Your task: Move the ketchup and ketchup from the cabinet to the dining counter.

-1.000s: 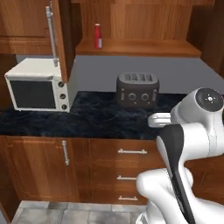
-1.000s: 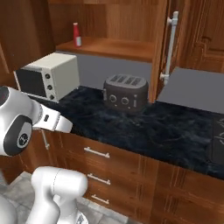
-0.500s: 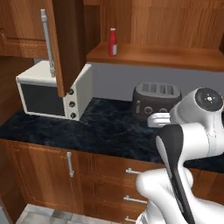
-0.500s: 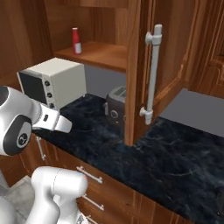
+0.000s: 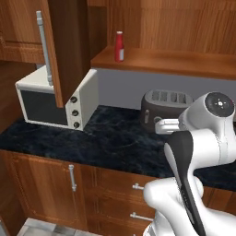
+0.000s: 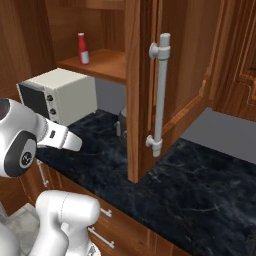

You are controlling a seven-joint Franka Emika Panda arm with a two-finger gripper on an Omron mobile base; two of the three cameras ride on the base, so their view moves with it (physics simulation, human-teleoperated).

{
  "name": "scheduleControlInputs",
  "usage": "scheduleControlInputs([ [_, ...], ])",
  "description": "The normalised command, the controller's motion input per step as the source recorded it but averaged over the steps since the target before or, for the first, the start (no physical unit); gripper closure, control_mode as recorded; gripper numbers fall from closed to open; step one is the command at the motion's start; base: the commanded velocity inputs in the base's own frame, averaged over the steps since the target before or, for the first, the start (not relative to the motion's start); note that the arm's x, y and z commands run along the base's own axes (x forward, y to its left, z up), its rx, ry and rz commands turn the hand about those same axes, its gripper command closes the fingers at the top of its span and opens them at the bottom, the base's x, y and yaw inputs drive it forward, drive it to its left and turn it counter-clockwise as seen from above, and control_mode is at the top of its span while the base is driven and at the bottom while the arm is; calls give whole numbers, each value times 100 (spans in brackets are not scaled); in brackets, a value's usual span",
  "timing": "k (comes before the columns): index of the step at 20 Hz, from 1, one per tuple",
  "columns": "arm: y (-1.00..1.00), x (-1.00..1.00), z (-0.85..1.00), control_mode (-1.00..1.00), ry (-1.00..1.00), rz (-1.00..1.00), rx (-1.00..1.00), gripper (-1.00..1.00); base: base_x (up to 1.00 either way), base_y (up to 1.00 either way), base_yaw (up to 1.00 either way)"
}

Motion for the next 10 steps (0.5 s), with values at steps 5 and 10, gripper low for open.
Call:
scheduleControlInputs([
  [5,0,0,0,100,0,0,0,-100,42,-1,0],
  [10,0,0,0,100,0,0,0,-100,10,0,0],
])
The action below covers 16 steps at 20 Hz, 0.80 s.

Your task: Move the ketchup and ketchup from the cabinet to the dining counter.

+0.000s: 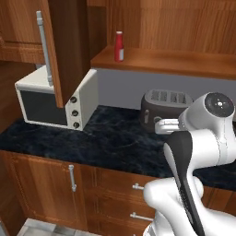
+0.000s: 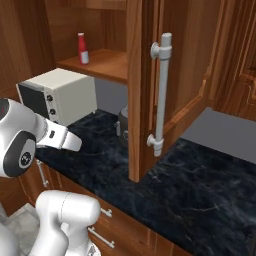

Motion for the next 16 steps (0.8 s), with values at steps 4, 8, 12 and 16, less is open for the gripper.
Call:
scheduleControlInputs([
  [4,0,0,0,100,0,0,0,-100,18,2,0],
  [8,0,0,0,100,0,0,0,-100,63,42,-5],
  [12,0,0,0,100,0,0,0,-100,45,22,-9],
  [16,0,0,0,100,0,0,0,-100,49,13,-12],
])
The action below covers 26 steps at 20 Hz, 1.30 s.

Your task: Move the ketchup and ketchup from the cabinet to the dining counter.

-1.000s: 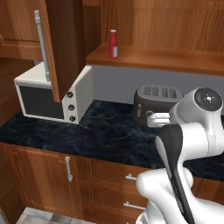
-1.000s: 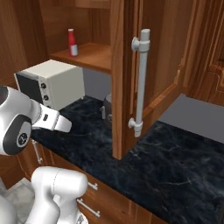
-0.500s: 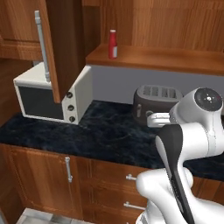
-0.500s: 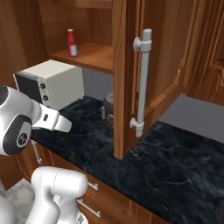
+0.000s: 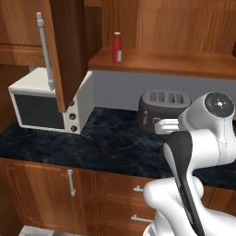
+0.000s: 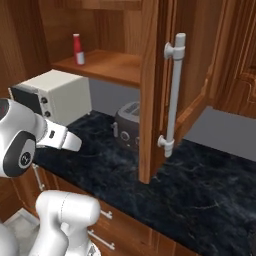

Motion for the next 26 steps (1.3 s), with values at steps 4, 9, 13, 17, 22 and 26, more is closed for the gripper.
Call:
scheduleControlInputs([
  [4,0,0,0,100,0,0,0,-100,49,18,-20],
  [9,0,0,0,100,0,0,0,-100,46,26,-30],
  [13,0,0,0,100,0,0,0,-100,41,36,-37],
  [17,0,0,0,100,0,0,0,-100,34,36,-34],
  [22,0,0,0,100,0,0,0,-100,40,34,-27],
  [26,0,0,0,100,0,0,0,-100,12,4,-4],
])
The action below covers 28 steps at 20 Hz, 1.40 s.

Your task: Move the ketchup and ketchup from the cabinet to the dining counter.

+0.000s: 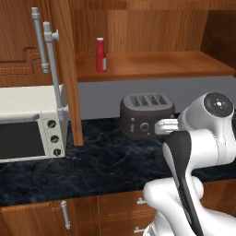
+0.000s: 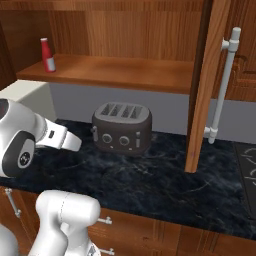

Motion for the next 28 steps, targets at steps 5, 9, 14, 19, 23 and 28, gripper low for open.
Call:
scheduleControlInputs([
  [5,2,0,-8,-100,1,0,0,-100,0,0,0],
  [9,6,0,-1,-100,-3,16,0,-100,0,0,0],
  [14,7,0,17,-100,-10,37,0,-100,0,0,0],
  [19,17,10,47,-100,-1,26,0,-100,0,0,0],
  [23,49,13,48,-100,0,8,0,-100,0,0,0],
  [28,41,2,48,-100,0,0,0,-100,0,0,0],
])
